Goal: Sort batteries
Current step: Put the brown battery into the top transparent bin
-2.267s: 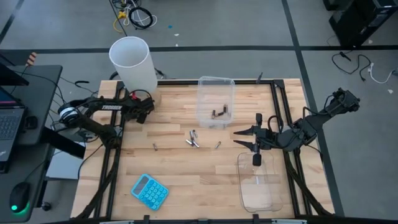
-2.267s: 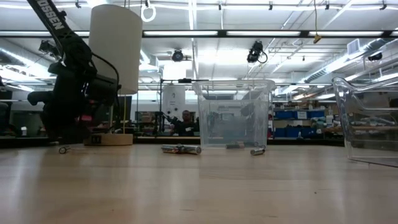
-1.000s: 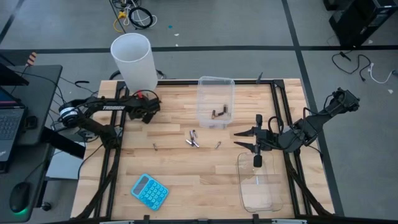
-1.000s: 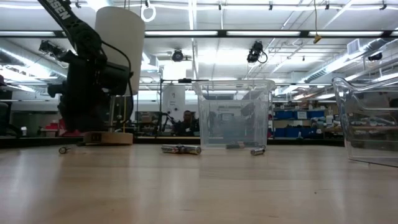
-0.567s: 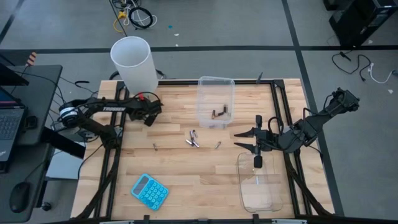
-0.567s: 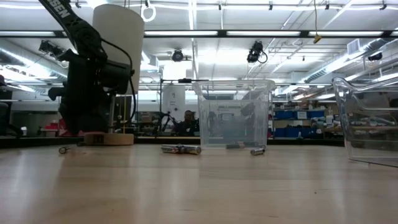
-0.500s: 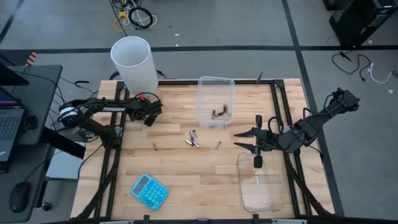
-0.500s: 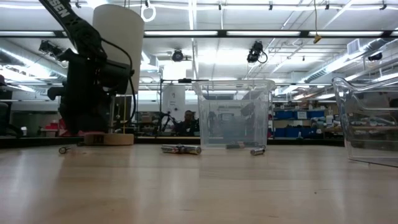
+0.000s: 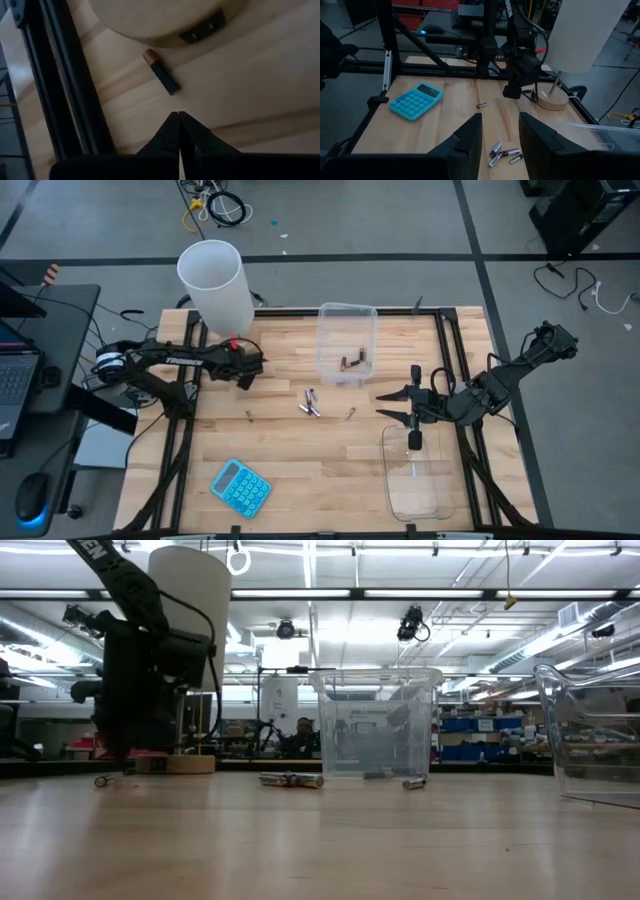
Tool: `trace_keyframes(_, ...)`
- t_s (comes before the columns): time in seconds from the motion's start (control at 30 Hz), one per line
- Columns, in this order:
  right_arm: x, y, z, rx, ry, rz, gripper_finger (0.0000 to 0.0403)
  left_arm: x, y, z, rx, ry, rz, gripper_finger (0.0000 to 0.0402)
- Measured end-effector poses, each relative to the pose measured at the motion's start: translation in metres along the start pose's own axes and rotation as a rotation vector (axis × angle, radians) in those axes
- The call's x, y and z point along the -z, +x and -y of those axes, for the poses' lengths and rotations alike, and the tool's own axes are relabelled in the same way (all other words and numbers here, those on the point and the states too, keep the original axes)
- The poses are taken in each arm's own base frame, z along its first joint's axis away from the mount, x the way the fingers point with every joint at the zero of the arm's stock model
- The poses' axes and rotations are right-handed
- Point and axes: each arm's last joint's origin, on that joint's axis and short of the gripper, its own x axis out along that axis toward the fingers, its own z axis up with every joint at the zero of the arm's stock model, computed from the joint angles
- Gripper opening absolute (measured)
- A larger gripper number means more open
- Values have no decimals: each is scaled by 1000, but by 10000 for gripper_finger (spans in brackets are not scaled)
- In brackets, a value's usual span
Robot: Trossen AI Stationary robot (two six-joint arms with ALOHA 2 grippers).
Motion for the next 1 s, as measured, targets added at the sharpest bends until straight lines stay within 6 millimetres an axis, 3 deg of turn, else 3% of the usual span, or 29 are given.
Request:
trace_keyframes(0.17, 0, 0, 0, -8, 0, -1, 115, -2, -1, 1, -26, -143, 63, 7)
trace_keyframes(0.53, 0, 0, -1, -36, 6, -6, 115, -8, 2, 5, -20, -225, 175, 52)
trace_keyframes(1.0, 0, -3, -6, -67, 8, 2, 115, 15, 26, 1, -46, -275, 197, 63)
